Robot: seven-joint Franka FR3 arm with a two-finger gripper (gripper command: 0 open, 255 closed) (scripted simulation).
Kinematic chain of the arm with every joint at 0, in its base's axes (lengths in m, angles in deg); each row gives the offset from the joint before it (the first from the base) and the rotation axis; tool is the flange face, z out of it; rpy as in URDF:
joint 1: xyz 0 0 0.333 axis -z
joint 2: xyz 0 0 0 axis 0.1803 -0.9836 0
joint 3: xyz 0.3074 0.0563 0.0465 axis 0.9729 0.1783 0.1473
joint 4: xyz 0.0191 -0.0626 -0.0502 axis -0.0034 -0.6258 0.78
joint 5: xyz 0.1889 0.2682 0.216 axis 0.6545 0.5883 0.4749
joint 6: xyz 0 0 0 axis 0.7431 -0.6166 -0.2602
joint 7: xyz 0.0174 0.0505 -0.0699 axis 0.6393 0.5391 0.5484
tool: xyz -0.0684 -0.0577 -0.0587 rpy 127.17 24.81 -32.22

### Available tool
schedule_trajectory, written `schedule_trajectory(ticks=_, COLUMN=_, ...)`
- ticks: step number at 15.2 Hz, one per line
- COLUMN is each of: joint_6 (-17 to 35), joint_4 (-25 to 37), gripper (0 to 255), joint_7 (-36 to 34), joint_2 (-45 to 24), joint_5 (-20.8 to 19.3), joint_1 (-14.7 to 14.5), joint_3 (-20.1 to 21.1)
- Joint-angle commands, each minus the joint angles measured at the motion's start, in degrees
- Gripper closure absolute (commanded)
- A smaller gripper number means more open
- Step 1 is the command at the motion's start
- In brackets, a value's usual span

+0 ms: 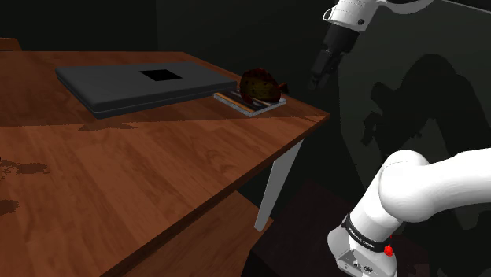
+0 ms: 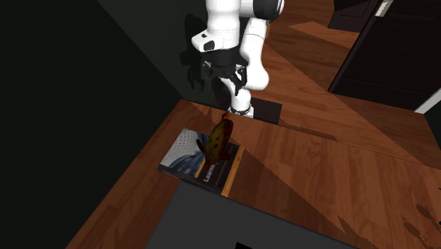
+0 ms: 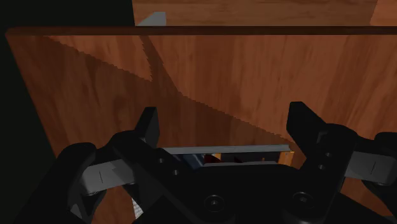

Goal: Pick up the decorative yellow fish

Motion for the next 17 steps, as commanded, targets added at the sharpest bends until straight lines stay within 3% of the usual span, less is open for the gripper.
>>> schedule_trajectory(ticks=1, joint_6=0.00, joint_4=0.00, gripper=0, joint_7=0.00, joint_2=0.00, joint_5=0.00, joint_1=0.00, joint_3=0.00)
schedule_trajectory(ticks=9, joint_6=-3.76, joint_4=20.53, gripper=0, joint_7=17.77, joint_2=-24.18, joint_5=3.74, joint_1=-5.17, joint_3=-9.26)
schedule_trajectory(ticks=13, joint_6=-8.90, joint_4=33.98, gripper=0, joint_7=26.75, joint_2=-37.38, joint_5=7.79, joint_1=-6.67, joint_3=-12.66)
schedule_trajectory(ticks=17, joint_6=-16.23, joint_4=49.89, gripper=0, joint_7=34.53, joint_2=-51.21, joint_5=12.76, joint_1=-6.15, joint_3=-14.39)
